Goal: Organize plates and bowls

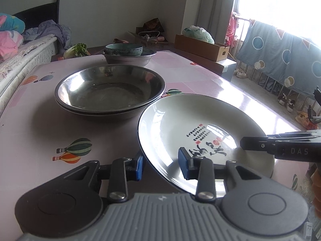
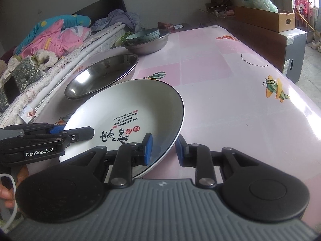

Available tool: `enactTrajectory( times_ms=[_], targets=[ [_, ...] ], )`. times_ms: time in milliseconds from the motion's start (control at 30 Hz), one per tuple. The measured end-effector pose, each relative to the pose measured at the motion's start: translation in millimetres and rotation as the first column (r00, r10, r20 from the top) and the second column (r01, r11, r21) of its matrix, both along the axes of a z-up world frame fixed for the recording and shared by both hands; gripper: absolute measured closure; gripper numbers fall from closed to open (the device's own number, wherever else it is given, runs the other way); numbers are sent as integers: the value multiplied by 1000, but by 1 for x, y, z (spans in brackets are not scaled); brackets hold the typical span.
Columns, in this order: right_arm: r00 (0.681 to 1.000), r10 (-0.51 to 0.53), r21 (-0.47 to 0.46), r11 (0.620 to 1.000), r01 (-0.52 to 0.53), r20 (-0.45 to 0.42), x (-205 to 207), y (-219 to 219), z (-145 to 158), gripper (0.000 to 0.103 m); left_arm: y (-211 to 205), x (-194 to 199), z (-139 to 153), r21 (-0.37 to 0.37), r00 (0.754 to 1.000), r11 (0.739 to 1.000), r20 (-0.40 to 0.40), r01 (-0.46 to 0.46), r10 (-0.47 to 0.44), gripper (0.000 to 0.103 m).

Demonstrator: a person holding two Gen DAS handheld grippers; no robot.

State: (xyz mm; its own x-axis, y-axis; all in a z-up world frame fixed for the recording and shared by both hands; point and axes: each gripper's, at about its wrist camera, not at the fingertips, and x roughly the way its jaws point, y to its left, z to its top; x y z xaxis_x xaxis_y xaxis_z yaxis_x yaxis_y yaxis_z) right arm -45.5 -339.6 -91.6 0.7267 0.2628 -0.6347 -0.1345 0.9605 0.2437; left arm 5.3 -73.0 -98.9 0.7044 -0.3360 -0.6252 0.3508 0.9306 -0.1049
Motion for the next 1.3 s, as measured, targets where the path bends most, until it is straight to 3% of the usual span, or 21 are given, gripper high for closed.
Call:
enactTrajectory(
  times_ms=[200, 467, 967, 1300],
  targets=[
    [1000, -14, 11, 1000, 14, 17, -3, -4, -2, 79, -4, -6, -1, 14, 999, 1000, 30, -18, 18, 67],
    [999, -30, 25, 999, 29, 27, -3, -16, -4, 79, -8, -14, -2, 1, 999, 1000, 30, 23, -23, 67],
    [998, -42, 48, 998, 40, 43, 8, -18, -8, 77, -16, 0, -5, 4, 999, 1000, 35, 31, -31, 49],
    [998, -56, 65, 996, 54, 32, 10, -16, -6, 75, -19, -2, -2, 17, 999, 1000, 37, 8, -9, 51]
  ],
)
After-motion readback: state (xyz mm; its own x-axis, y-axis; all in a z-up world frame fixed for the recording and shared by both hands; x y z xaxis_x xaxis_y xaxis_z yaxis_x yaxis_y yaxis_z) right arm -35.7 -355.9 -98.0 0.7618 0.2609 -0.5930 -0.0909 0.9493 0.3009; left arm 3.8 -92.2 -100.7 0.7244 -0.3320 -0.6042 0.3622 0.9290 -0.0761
